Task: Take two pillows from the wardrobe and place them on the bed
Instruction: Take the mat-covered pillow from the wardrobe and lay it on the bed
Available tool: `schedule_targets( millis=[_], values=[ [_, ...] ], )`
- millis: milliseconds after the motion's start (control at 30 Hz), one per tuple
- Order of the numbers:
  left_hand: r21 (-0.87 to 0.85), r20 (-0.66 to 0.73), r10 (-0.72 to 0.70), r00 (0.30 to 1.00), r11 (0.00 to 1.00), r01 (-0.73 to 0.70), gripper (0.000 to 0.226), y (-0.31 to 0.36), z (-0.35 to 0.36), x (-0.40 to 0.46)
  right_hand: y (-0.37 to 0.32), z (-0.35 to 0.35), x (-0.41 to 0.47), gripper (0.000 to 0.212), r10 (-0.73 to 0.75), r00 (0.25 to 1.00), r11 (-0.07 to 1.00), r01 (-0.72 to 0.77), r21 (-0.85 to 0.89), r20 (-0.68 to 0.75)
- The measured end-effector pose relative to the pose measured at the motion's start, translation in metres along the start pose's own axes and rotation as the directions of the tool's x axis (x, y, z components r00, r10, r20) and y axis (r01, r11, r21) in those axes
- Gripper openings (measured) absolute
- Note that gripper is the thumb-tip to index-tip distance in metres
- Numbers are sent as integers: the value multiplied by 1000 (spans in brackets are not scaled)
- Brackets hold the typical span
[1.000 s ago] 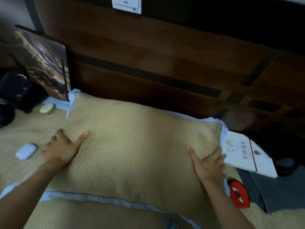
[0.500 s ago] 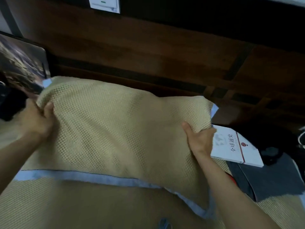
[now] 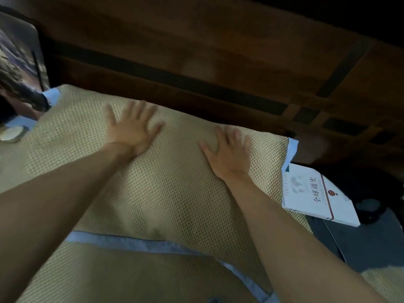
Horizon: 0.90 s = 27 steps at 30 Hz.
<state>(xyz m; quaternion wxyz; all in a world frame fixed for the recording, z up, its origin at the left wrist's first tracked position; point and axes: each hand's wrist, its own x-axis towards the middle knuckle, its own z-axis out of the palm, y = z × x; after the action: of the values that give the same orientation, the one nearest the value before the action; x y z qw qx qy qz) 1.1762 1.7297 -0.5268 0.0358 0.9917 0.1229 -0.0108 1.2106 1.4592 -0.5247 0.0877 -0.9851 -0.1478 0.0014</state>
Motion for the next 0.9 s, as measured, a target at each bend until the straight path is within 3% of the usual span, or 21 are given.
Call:
schedule_targets(
  millis=[67, 133, 233, 300, 333, 400, 467, 500, 600, 667, 700, 800, 900],
  values=[
    [-23, -50, -123, 991, 992, 122, 77, -56, 18, -6, 34, 11, -13, 88, 200, 980, 980, -199, 16, -21],
    [-149, -39, -251, 967, 959, 243, 77, -101, 23, -14, 62, 11, -28, 94, 348, 935, 932, -353, 80, 64],
    [-282, -4, -388, 922, 885, 371, 77, -120, 25, -23, 74, -7, -33, 91, 402, 887, 888, -438, 141, 228],
    [-329, 22, -439, 898, 845, 421, 76, -102, 13, -34, 61, -19, -36, 88, 388, 906, 909, -406, 93, 167],
    [-325, 0, -397, 918, 868, 375, 74, -85, 7, -43, 44, -20, -45, 84, 313, 947, 945, -318, 82, 67],
    [-185, -88, -109, 990, 979, 92, 65, -38, 6, -80, 2, -9, -82, 77, 39, 993, 996, -30, 87, -108],
    [14, -70, 152, 986, 988, -151, 62, 4, 29, -122, -23, 13, -132, 75, -136, 988, 987, 141, 71, -72],
    [75, -22, 180, 983, 981, -178, 61, 11, 37, -140, -17, 19, -153, 75, -126, 992, 991, 126, 31, -12],
    [109, 83, -65, 994, 992, 56, 60, -16, 27, -150, 32, 18, -185, 73, 128, 986, 992, -128, -3, 105],
    [93, 187, -290, 938, 956, 277, 62, -20, -1, -168, 55, -7, -213, 67, 243, 956, 967, -252, 35, 166],
    [91, 230, -337, 913, 941, 325, 63, -11, -15, -182, 59, -22, -231, 66, 255, 952, 963, -266, 44, 171],
    [-24, 340, -247, 908, 962, 271, 67, 57, -51, -253, 59, -55, -297, 64, 195, 928, 967, -236, 98, 319],
    [-88, 411, -85, 908, 987, 132, 66, 146, -75, -328, 79, -92, -365, 66, 188, 925, 933, -273, 234, 331]
  ],
)
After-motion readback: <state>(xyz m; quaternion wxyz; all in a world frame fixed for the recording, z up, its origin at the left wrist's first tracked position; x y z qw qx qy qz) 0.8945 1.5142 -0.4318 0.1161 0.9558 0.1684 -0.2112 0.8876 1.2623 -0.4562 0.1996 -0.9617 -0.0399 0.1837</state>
